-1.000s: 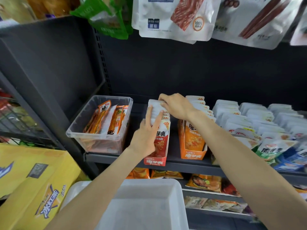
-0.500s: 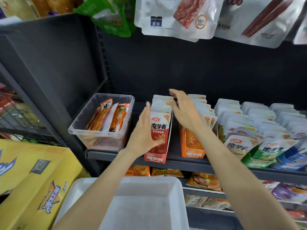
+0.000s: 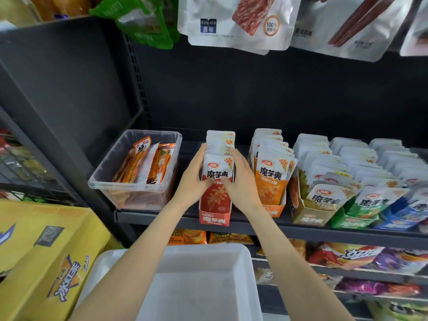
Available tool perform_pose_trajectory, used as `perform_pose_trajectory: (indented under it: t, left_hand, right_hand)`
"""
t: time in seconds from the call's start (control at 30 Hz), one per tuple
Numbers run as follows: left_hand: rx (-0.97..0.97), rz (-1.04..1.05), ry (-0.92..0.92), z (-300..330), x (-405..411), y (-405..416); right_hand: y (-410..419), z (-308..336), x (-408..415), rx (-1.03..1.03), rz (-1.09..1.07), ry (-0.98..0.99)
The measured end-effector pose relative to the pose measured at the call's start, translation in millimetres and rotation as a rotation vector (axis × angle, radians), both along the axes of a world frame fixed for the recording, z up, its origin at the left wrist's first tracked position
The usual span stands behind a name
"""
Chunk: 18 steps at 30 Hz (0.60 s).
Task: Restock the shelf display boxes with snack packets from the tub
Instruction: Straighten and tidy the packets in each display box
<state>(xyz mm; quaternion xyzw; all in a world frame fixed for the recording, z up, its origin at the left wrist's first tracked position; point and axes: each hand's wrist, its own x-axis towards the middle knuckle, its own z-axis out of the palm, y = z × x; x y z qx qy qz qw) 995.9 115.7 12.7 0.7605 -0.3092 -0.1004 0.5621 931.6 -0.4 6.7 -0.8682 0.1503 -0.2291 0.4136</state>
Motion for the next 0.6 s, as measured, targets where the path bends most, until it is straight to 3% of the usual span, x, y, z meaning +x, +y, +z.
perform_pose_trajectory:
  t: [0.07, 0.13, 0.2, 0.3, 0.47, 0.6]
  left_hand:
    - [0.060, 0.025, -0.068, 2, 2, -2]
    - [0.168, 0.052, -0.152, 4, 9, -1]
    - [0.276, 0.023, -0.185, 7, 17, 3]
    - [0.373, -0.060, -0.181, 10, 21, 8]
    - [0.474, -0.011, -0.158, -12, 10, 6]
    - [0.499, 0.102, -0.204, -23, 4, 4]
  right_hand:
    - [-2, 1, 1, -0.093, -0.046, -0.027]
    - [-10, 9, 3, -0.358, -0.068, -0.001]
    - [-21, 25, 5, -0.602, -0.010, 0.075]
    - [-32, 47, 13, -0.767, 0.098, 0.217]
    - [-31, 74, 32, -0.831, 0.204, 0.424]
    - [-27, 82, 30, -0.843, 0.326, 0.465]
